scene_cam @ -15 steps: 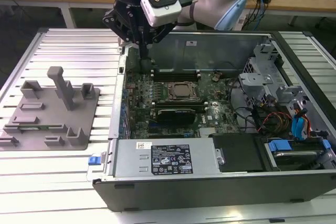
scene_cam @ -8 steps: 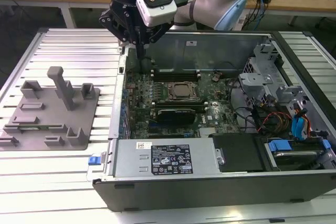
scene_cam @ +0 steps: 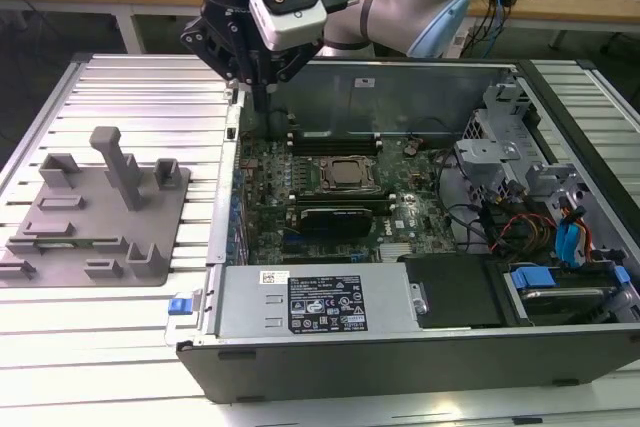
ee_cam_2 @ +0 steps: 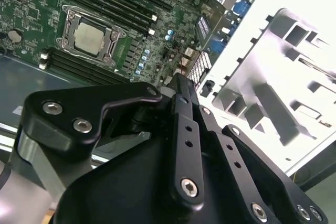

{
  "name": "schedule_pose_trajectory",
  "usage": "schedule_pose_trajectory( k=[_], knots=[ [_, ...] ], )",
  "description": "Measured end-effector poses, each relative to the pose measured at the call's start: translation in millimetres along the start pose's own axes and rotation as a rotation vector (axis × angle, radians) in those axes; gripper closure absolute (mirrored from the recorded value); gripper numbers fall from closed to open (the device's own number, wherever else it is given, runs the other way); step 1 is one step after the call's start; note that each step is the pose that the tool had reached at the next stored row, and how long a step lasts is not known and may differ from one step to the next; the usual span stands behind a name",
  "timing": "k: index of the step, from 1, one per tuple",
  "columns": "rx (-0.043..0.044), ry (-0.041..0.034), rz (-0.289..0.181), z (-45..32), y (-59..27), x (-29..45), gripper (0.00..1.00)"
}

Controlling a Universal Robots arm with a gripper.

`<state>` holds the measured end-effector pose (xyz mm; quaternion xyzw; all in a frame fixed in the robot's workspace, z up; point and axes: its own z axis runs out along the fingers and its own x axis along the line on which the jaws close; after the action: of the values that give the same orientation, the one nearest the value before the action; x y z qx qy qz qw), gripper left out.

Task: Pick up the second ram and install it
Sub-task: 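Reach for the second ram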

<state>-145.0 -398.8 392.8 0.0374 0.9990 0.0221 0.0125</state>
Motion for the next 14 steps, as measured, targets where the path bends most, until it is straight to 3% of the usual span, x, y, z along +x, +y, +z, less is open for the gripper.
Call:
schedule_pose_trajectory(
  k=[14],
  knots=[
    [0.0000, 0.0000, 0.000, -0.3, -0.7, 9.5, 0.92]
  ],
)
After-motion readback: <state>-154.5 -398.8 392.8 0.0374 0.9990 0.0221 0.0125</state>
